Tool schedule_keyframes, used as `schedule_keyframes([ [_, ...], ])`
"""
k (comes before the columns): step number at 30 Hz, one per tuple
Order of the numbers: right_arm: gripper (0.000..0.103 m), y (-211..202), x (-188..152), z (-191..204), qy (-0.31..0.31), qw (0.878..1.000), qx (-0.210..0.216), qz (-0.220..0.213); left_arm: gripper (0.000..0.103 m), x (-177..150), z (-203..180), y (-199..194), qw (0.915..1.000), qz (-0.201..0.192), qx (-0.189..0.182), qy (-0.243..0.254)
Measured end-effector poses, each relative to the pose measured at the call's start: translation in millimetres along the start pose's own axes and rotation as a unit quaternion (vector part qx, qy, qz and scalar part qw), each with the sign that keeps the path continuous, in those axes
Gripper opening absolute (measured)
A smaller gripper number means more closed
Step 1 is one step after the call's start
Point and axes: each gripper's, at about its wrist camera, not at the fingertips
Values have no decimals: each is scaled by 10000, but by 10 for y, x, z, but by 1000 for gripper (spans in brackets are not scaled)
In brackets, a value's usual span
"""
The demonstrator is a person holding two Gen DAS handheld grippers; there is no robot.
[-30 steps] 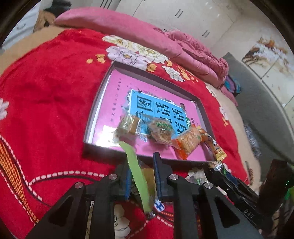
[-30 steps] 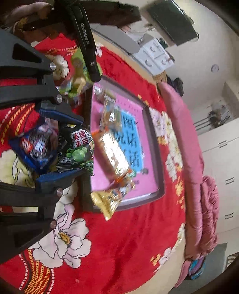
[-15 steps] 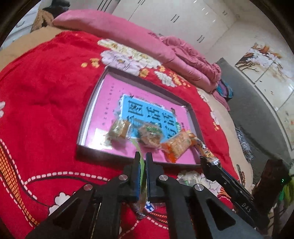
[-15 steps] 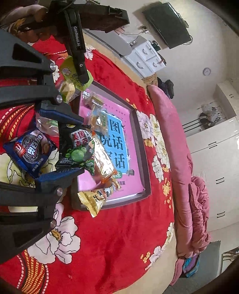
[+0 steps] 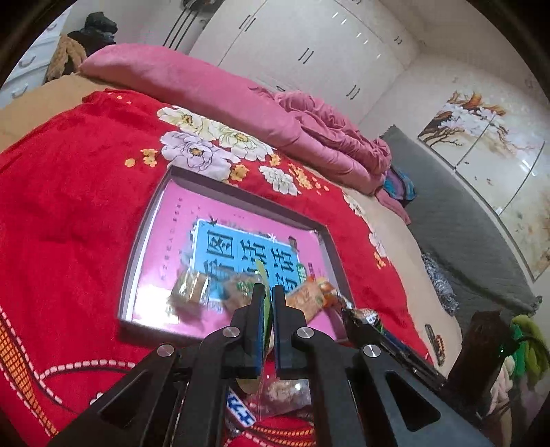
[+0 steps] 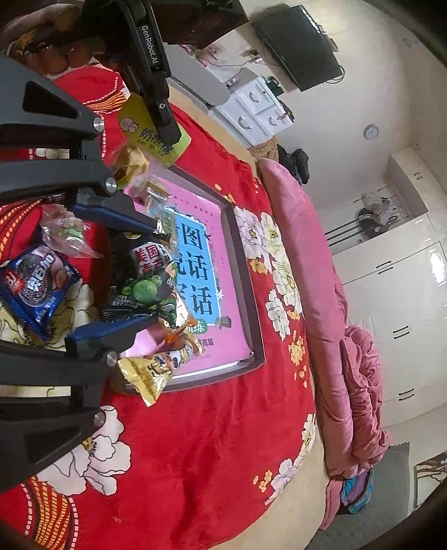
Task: Organize snacks
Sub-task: 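Carry the milk-candy packet with the left tool while the right tool carries the pea-snack bag over the tray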
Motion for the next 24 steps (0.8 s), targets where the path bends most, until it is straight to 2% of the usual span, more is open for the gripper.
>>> schedule_keyframes([
  [7, 47, 71, 43, -52, 91, 9999, -100, -25, 3, 129, 13, 97, 9999, -134, 39, -30],
  [20, 47, 353, 71, -76, 20, 9991, -361, 223, 4, 153, 369, 282, 9981, -90, 541, -275],
  [24, 47, 422, 72, -86, 33, 9988, -389, 294, 4, 174, 423, 344, 9962, -111, 843, -197],
])
Point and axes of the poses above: each gripper's, at about its wrist camera, not at the fingertips, and y roughly the way its jaws point, z to its left, x to its top, and after that the axes turned 1 degree about -y, right-handed
